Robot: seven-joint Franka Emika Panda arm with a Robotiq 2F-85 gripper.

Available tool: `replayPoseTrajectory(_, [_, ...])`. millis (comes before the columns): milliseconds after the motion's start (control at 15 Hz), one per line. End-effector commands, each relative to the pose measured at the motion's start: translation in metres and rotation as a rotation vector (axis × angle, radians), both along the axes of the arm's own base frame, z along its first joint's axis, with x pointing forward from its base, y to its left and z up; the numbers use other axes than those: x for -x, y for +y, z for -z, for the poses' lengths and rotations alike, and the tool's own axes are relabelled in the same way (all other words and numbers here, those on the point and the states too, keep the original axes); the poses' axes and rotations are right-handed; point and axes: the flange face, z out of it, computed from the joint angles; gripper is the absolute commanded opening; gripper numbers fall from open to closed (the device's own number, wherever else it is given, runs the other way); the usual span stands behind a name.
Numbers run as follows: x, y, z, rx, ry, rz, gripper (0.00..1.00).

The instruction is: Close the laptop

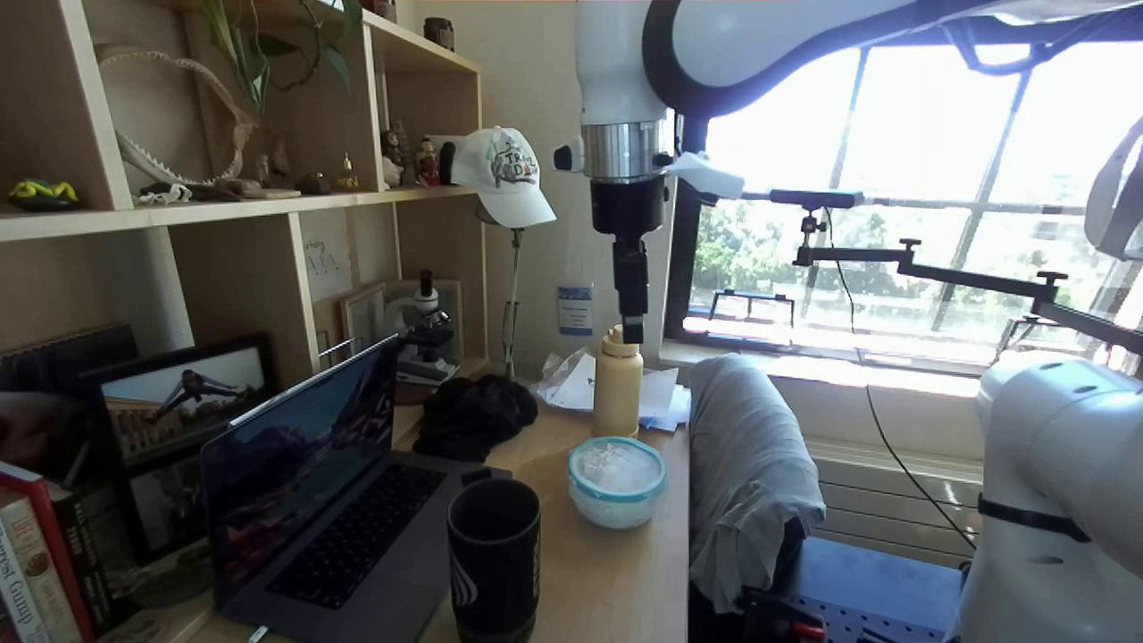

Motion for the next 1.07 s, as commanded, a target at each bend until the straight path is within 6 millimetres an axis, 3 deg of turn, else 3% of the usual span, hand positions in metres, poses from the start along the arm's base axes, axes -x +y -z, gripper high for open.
replayPoseTrajectory(0, [-0.058,-0.020,0.000,0.064,-0.056,-0.067,1.00])
replayPoseTrajectory(333, [-0.137,-0.021,0.007,0.123,-0.267,-0.135,1.00])
replayPoseTrajectory(533, [-0.174,-0.018,0.015,0.121,-0.391,-0.147,1.00])
replayPoseTrajectory(1000, [-0.232,0.001,0.021,0.117,-0.618,-0.150,1.00])
